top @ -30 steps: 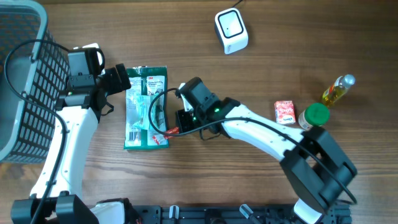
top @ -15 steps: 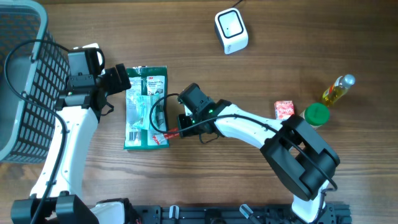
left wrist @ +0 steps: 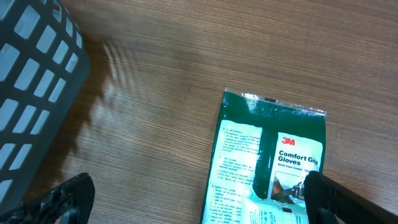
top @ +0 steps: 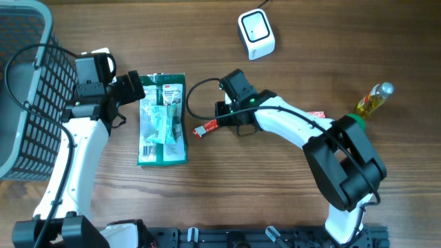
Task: Scan the item barcode
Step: 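Reach the right gripper to the red tube beside the glove pack, then grasp the red tube with the right gripper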
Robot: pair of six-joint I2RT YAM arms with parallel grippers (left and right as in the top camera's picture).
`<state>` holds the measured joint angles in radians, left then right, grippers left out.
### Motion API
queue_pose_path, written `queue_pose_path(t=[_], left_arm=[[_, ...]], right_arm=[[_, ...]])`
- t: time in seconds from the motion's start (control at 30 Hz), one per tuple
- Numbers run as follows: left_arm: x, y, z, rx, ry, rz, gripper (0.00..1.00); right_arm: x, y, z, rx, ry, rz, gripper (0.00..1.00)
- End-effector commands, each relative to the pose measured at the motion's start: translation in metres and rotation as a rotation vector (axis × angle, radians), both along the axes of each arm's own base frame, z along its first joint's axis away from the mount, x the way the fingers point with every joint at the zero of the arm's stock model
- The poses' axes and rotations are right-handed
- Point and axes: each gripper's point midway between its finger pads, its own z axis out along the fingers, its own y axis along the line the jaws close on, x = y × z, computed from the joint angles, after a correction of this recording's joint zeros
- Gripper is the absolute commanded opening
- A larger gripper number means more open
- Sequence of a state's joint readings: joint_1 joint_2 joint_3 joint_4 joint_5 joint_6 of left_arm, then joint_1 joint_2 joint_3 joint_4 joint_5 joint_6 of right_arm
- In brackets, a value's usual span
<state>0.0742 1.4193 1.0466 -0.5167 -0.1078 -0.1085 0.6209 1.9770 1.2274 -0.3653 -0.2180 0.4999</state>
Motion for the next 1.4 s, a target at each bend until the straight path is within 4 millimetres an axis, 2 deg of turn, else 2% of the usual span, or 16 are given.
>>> queue_pose_path(t=[0.0, 0.1, 0.17, 0.33, 0.53, 0.7, 0.9, 1.0, 1.07, 1.1, 1.17, 1.27, 1.37], left_arm=[[0.001, 0.004, 0.008, 0.019, -0.019, -0.004, 1.00], [0.001, 0.004, 0.008, 0.019, -0.019, -0.004, 1.00], [0.001, 0.004, 0.008, 0.019, -0.019, -0.005, 1.00], [0.001, 0.004, 0.008, 0.019, -0.019, -0.005, 1.00], [0.001, 0.004, 0.008, 0.019, -0.019, -0.005, 1.00], [0.001, 0.004, 0.008, 0.019, -0.019, -0.005, 1.00], [0.001, 0.004, 0.008, 0.019, -0.019, -0.004, 1.00], [0.001, 0.004, 0.008, 0.019, -0.019, -0.005, 1.00], [0.001, 0.004, 0.008, 0.019, -0.019, -0.005, 1.00], [0.001, 0.004, 0.008, 0.019, -0.019, -0.004, 1.00], [0.001, 0.004, 0.008, 0.019, -0.019, -0.004, 1.00], [0.001, 0.004, 0.008, 0.019, -0.019, -0.004, 1.00], [0.001, 0.004, 0.008, 0.019, -0.019, -0.005, 1.00]], right_arm=[[-0.017, 0.034, 0.025, 0.136, 0.038, 0.121, 0.17], [-0.043, 0.051, 0.023, 0.149, 0.079, 0.187, 0.18], [-0.053, 0.057, 0.019, 0.123, 0.068, 0.210, 0.18], [-0.054, 0.060, 0.010, -0.032, -0.059, 0.198, 0.18], [-0.057, 0.069, 0.000, -0.053, -0.085, 0.211, 0.20], [-0.062, 0.065, -0.016, -0.078, -0.047, 0.216, 0.21], [-0.063, 0.058, -0.019, -0.109, -0.038, 0.205, 0.19], [-0.076, 0.045, -0.025, -0.146, 0.050, 0.148, 0.19], [-0.089, 0.043, -0.020, -0.136, 0.114, 0.167, 0.16], [-0.090, 0.046, -0.008, -0.113, 0.113, 0.179, 0.12], [-0.082, 0.052, 0.017, -0.068, 0.062, 0.191, 0.12], [-0.059, 0.061, 0.043, -0.022, -0.070, 0.160, 0.12], [-0.028, 0.061, 0.043, -0.050, -0.214, 0.088, 0.15]])
